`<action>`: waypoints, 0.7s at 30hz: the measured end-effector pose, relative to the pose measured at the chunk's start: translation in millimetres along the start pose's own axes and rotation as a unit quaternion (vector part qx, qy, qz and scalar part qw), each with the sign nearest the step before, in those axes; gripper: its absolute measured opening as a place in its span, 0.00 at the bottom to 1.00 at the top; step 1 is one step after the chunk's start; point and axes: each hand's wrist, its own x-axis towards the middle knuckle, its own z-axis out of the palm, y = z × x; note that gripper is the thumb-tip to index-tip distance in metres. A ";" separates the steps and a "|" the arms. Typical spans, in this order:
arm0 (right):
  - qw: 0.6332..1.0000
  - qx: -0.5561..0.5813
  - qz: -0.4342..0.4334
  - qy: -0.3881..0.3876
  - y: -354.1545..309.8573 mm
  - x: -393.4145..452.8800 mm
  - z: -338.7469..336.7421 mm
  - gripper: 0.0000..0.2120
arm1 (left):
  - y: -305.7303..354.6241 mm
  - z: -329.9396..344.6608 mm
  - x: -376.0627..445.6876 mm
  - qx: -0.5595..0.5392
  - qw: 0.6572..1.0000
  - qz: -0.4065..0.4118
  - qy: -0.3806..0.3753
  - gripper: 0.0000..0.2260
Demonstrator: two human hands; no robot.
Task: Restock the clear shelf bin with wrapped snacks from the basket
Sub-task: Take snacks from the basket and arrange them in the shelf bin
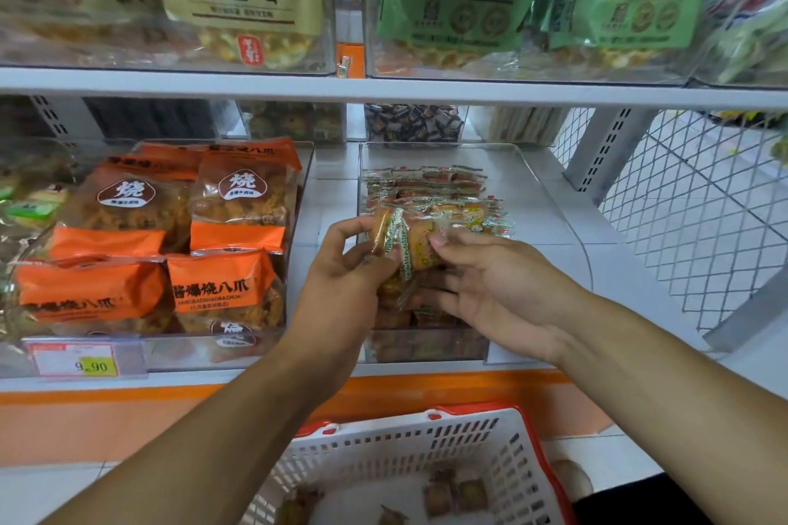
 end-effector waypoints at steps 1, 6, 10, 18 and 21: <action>1.000 -0.019 -0.012 0.007 -1.8 -0.5 -0.1 0.13 | 1.2 -0.2 0.5 -0.001 1.000 -0.002 0.002 0.11; 0.960 -0.252 -0.106 0.051 -12.1 -4.7 -4.2 0.18 | 6.3 -1.5 2.2 0.016 0.999 -0.030 -0.014 0.11; 0.955 -0.285 -0.080 0.006 -13.4 -8.1 -7.5 0.24 | 3.9 -1.9 3.3 0.067 0.996 -0.047 -0.026 0.08; 0.915 -0.397 -0.044 -0.057 -37.5 -16.2 -19.9 0.28 | -5.3 5.6 8.4 0.118 0.991 -0.061 -0.016 0.07; 0.830 -0.544 -0.106 0.061 -74.5 -4.8 -31.3 0.26 | -6.8 8.2 12.4 0.098 0.993 -0.068 -0.025 0.05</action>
